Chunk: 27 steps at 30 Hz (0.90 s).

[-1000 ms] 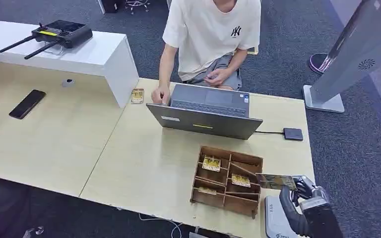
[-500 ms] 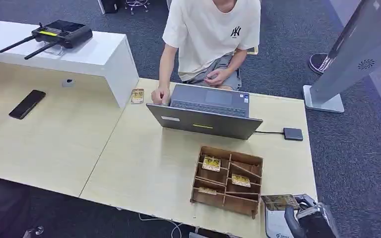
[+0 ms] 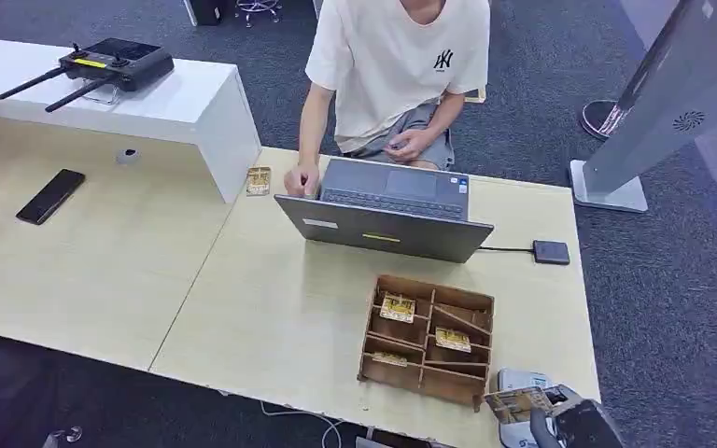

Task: Pass the card to the sensor for recognition and then transmit it.

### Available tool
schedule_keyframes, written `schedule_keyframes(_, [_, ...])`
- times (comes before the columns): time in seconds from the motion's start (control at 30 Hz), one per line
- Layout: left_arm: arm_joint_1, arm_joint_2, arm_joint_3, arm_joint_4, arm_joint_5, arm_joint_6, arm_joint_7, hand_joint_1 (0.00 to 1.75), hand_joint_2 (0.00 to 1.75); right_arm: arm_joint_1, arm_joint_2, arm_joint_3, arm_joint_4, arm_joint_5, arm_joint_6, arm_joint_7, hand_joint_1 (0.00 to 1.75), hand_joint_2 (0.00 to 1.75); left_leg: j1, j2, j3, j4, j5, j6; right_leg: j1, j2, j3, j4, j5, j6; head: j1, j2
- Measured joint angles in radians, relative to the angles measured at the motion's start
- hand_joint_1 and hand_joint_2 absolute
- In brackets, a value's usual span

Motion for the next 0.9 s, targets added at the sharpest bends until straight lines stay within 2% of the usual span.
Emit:
schedule_keyframes(0.4, [-0.024, 0.005, 0.075, 0.048, -0.077, 0.002, -0.025, 0.0, 0.0, -0.061, 0.0, 0.037, 0.1, -0.061, 0.001, 0.019, 1.75, 1.75, 0.0, 0.001, 0.001, 0.0, 0.0, 0.0, 0.0, 0.001, 0.0, 0.0, 0.0, 0.0, 0.001, 0.0])
schedule_keyframes(0.9, [-0.099, 0.015, 0.2, 0.106, -0.204, 0.008, -0.068, 0.0, 0.0, -0.112, -0.03, 0.028, 0.182, -0.019, 0.051, 0.064, 1.75, 1.75, 0.0, 0.001, 0.001, 0.0, 0.0, 0.0, 0.0, 0.001, 0.001, 0.0, 0.0, 0.0, 0.0, 0.0])
